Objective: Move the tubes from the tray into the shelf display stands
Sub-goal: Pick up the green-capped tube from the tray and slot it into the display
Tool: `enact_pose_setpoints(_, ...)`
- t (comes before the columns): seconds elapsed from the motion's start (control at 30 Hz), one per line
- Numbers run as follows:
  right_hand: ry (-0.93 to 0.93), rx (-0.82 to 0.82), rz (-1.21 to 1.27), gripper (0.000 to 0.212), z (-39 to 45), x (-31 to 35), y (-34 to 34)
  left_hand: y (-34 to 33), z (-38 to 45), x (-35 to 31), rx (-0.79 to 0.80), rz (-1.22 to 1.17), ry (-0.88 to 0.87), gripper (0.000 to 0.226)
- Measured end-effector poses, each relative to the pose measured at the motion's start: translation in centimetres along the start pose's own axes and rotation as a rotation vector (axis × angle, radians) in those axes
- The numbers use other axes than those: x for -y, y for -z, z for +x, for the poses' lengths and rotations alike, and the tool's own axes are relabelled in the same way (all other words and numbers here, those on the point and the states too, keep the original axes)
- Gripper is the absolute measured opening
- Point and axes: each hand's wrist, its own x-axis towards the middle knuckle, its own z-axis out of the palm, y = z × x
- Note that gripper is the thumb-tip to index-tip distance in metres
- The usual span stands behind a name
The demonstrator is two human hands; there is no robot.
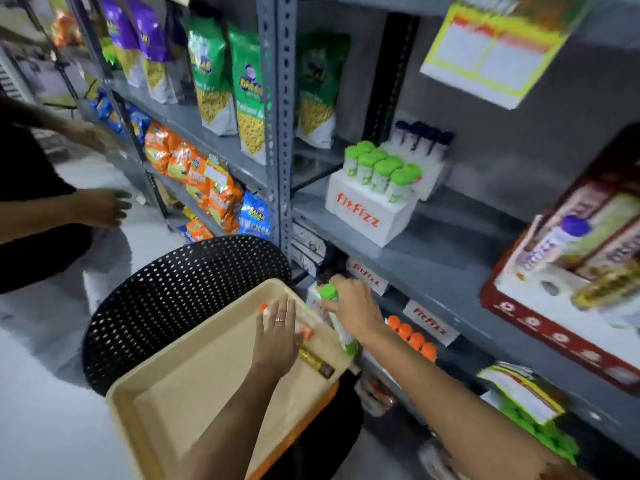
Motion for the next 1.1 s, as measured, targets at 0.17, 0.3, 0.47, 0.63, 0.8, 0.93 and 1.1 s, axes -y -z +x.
enact_pose_setpoints(0.17,-0.092,-0.149,0.134,0.022,-2.4,-2.6,7.6,4.5,2.3,-6.1,-0.182,-0.046,-0.177,0.06)
enact_pose_setpoints(0.3,-0.146,-0.284,0.081,0.026,-4.6,-5.3,13.5,7.6,3.4,-11.5,-0.272,-0.097,-0.31,0.056)
enact_pose_setpoints(0.47,-0.189,-0.376,0.09,0.026,-7.1,-8.2,19.4,9.4,4.5,-16.8,-0.262,-0.126,-0.429,0.056)
enact_pose_setpoints(0.63,-0.248,-0.436,0.08,0.024,-9.1,-10.6,23.4,9.3,5.9,-21.1,-0.11,-0.156,-0.478,0.058)
enact_pose_setpoints(0.8,-0.314,-0.468,0.038,0.015,-10.0,-12.6,26.2,7.8,7.2,-23.8,0.049,-0.112,-0.485,0.066)
enact_pose_setpoints(0.93,-0.342,-0.377,-0.054,0.019,-10.1,-13.3,27.9,6.4,7.6,-24.3,0.019,-0.086,-0.474,0.067)
enact_pose_setpoints(1.1,-0.448,-0.245,-0.024,0.009,-9.3,-13.9,29.2,5.8,7.9,-24.5,-0.021,-0.083,-0.462,0.067)
